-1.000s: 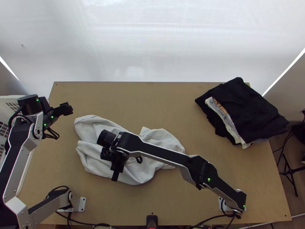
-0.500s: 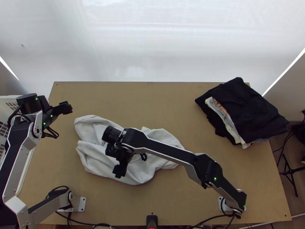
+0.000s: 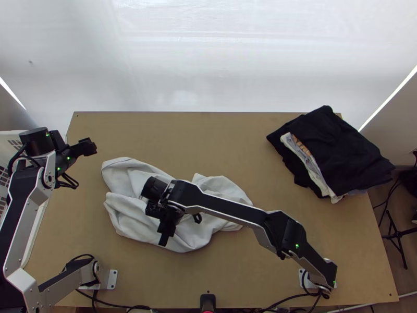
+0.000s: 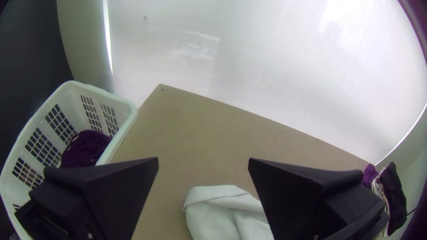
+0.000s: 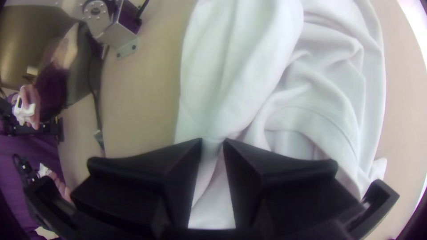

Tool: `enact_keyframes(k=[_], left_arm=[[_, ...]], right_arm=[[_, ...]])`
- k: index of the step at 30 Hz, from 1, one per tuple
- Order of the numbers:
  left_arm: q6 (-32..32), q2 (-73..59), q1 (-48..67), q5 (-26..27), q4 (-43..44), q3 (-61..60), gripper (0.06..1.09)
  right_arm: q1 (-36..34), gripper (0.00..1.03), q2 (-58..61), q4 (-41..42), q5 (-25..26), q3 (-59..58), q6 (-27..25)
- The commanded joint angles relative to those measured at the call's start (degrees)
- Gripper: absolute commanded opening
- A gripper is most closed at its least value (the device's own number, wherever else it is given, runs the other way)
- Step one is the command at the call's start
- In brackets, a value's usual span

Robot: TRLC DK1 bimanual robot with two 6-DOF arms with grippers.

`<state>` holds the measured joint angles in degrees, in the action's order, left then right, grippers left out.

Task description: Fold the t-shirt

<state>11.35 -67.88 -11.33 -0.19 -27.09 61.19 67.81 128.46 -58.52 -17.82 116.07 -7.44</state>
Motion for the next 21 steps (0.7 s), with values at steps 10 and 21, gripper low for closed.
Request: enact_keyframes(k=[10, 21], left_arm=[[0.60, 1.08, -0.36, 0.10, -0.42, 0.33, 1.04], [2.71, 0.90, 3.42, 0.10, -0.24, -0.19, 1.04]], right_arm=[[-10.24, 0.03, -15.35, 1.57, -0.02, 4.69, 5.33], [-34.59, 0.03, -31.08, 2.71, 0.33, 2.58, 8.06]])
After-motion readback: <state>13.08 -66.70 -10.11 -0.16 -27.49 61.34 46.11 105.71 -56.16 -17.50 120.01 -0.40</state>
